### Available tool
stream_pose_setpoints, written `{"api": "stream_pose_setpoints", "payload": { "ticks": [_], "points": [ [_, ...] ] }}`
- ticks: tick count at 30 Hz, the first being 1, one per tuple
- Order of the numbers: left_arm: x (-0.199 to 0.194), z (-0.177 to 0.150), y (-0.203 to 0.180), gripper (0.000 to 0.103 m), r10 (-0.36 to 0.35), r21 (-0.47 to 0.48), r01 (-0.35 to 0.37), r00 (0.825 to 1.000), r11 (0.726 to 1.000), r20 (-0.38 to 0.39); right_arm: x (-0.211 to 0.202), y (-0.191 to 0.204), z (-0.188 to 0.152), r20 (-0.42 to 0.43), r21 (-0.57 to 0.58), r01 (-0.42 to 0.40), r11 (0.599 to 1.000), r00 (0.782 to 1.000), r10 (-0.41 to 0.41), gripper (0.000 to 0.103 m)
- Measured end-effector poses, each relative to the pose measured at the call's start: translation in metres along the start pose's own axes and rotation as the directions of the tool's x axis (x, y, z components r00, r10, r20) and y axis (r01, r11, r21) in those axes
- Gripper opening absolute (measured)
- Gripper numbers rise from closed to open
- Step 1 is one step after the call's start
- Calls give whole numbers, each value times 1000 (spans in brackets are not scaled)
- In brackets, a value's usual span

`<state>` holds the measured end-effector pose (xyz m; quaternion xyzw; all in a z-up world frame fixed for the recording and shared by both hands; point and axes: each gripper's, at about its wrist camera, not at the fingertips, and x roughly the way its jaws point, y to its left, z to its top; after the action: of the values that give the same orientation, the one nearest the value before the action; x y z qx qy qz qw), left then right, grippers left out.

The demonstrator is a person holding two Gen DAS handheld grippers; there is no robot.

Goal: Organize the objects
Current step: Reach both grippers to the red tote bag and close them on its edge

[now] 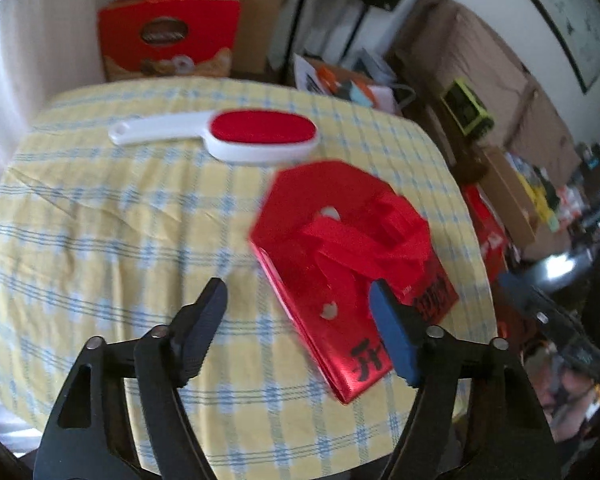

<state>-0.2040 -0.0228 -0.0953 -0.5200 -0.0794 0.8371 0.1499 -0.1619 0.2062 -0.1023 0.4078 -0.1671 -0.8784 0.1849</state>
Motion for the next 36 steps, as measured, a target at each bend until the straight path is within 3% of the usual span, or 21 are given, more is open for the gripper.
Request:
{"api": "stream_pose_setpoints", "payload": {
  "ticks": [6,10,14,18,25,30,36],
  "points": [
    [20,-4,4,52,-46,-12,46,997,999,-61,60,18,5,-133,-60,27,998,991,-35,72],
    [27,-5,14,49,-86,-47,83,994,995,-70,74,25,1,-136,-87,24,996,990,-35,74],
    [29,-4,22,48,-108,-86,103,993,991,-57,80,29,-1,-164,-52,-35,998,986,27,52],
    [28,-3,32,48,-117,-137,110,992,984,-43,79,30,-3,-173,-2,-66,998,983,65,47],
    [6,4,52,48,-187,-225,188,982,956,26,57,39,1,-98,85,-185,979,976,193,47],
    [6,6,59,48,-218,-273,221,975,936,39,37,47,10,-24,120,-289,950,956,294,47],
    [11,6,59,48,-228,-306,226,973,925,29,35,54,15,-1,121,-269,956,963,271,47]
  ]
}}
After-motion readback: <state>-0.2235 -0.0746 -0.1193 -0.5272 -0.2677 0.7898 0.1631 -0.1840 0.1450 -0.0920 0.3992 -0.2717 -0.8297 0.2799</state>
